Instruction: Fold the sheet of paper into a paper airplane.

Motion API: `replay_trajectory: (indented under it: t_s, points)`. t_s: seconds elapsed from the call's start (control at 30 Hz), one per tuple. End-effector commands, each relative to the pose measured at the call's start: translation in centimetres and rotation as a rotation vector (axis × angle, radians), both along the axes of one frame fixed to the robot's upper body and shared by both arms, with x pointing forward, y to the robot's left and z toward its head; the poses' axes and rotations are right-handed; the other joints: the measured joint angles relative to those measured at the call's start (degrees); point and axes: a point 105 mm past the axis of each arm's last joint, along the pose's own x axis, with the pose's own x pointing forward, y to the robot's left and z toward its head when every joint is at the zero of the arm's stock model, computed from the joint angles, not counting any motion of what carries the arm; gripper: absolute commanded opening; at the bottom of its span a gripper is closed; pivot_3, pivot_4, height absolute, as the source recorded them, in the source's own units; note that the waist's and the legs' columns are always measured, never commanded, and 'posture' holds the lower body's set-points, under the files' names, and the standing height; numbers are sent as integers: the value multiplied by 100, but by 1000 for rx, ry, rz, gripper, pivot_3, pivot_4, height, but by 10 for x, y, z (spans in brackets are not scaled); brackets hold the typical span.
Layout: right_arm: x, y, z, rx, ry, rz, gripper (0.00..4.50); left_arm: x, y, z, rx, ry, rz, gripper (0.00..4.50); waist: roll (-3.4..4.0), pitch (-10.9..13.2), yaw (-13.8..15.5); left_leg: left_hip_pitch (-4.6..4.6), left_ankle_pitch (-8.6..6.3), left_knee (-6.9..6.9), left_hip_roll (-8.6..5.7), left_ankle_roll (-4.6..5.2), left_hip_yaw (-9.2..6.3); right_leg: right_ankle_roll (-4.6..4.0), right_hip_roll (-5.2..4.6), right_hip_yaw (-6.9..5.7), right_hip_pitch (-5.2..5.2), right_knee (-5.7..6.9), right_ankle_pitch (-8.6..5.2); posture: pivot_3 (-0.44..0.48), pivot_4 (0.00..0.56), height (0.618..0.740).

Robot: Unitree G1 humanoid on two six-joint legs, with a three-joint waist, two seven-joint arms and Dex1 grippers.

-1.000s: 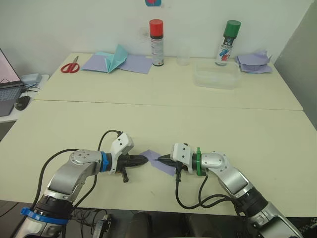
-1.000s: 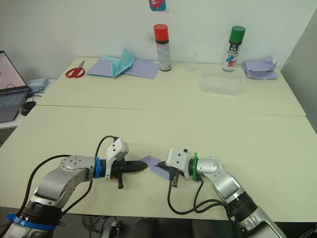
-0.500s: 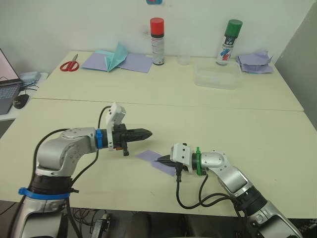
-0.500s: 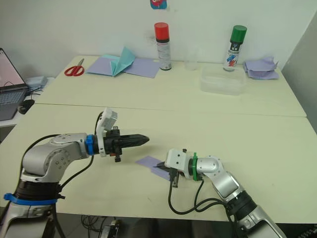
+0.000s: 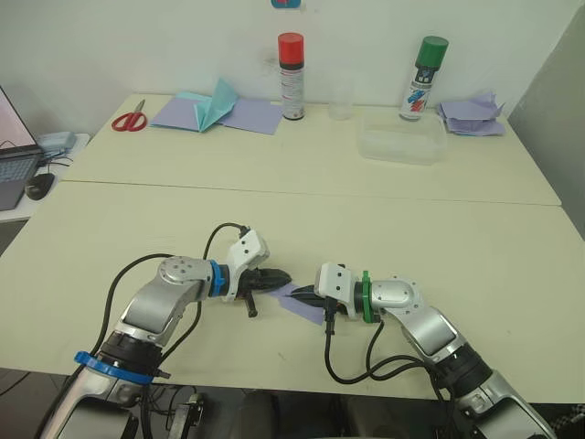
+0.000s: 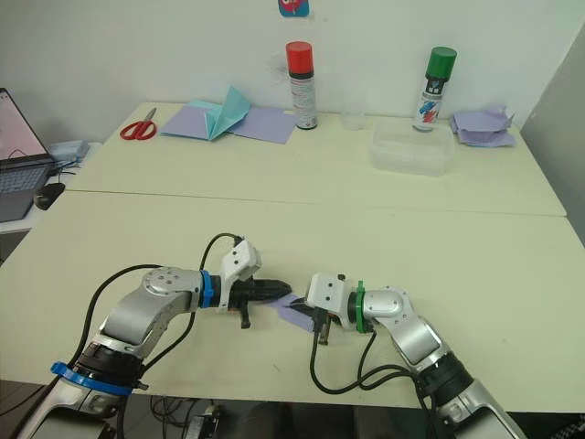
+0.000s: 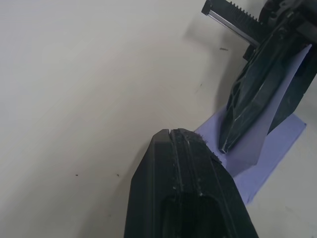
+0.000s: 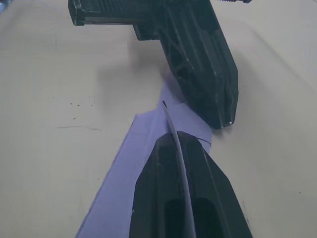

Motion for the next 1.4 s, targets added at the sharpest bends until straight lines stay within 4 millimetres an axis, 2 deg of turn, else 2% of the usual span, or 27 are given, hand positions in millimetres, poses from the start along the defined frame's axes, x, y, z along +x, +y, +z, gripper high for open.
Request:
replay_trajectory:
  t_s: [0.03, 0.1, 0.2, 0.3, 0.4, 0.5, 0.6, 0.7, 0.77, 0.9, 1.13, 1.2, 1.4]
  points:
    - [-1, -3, -4, -7, 23, -16, 42, -6, 5, -19, 100, -49, -55, 1, 0, -1, 6, 0, 0, 0, 0, 0, -1, 0, 0, -1, 1, 0, 0, 0, 150, 740]
    - [-1, -2, -3, -5, 22, -9, 42, -5, 5, -24, 111, -76, -66, 1, 1, -2, 10, 1, 0, 0, -1, 0, -1, 0, 0, 0, 3, 0, 0, 0, 150, 740]
    - [-10, -6, 1, -18, 43, 50, 623, -2, 5, -33, 122, -99, -63, 1, 9, -7, 41, 3, 0, 1, -5, 0, -1, 0, -1, 2, 8, -1, 0, 0, 150, 740]
    - [-16, -13, 14, -14, 48, 84, 1699, -2, 2, -38, 100, -90, -53, 1, 10, -9, 85, 1, 0, 5, -12, 1, 0, 0, -3, 13, 11, -3, 0, 0, 150, 740]
    - [-32, -22, 33, 9, 118, 168, 2773, -4, 0, -41, 92, -78, -60, 1, 10, -9, 136, -1, -1, 7, -16, 1, -1, 0, -3, 17, 14, -4, 0, 0, 150, 740]
    - [-39, -30, 52, 32, 175, 211, 2773, -5, -2, -44, 107, -82, -78, 1, 9, -11, 143, 0, -1, 8, -16, 2, -4, 0, -3, 16, 19, -7, 0, 0, 150, 740]
    - [-26, -27, 69, 123, 214, 150, 2773, -6, -2, -47, 129, -94, -100, 1, 10, -11, 138, 5, -1, 8, -13, 2, -5, 0, -3, 12, 22, -8, 0, 0, 150, 740]
    - [-3, -21, 69, 177, 230, 26, 2217, -6, -3, -48, 129, -97, -101, 1, 11, -17, 138, 9, 0, 6, -8, 2, -4, 0, -2, 6, 22, -8, 0, 0, 150, 740]
    - [14, -16, 56, 187, 256, -84, 1511, -5, -5, -46, 103, -81, -83, 1, 9, -25, 138, 8, 0, 6, -11, 2, -4, 0, -2, 9, 22, -7, 0, 0, 150, 740]
    - [20, -15, 33, 139, 307, -145, 37, -4, -4, -46, 107, -78, -83, 1, 11, -27, 154, -1, -1, 7, -20, 2, -5, -1, -4, 18, 20, -6, 0, 0, 150, 740]
    - [15, -17, 2, 14, 300, -157, 37, -5, -1, -49, 135, -82, -94, 1, 21, -43, 141, 2, -1, 5, -17, 3, -4, -1, -6, 13, 18, -6, 0, 0, 150, 740]
    - [13, -26, -9, -54, 295, -165, 37, -5, 0, -49, 139, -81, -95, 1, 23, -54, 140, 5, -1, 5, -17, 3, -3, 0, -5, 13, 20, -6, 0, 0, 150, 740]
    - [3, -45, -15, -113, 278, -145, 37, -6, -1, -50, 139, -80, -97, 1, 31, -98, 141, 5, -2, 3, -18, 3, -3, 0, -3, 15, 23, -8, 0, 0, 150, 740]
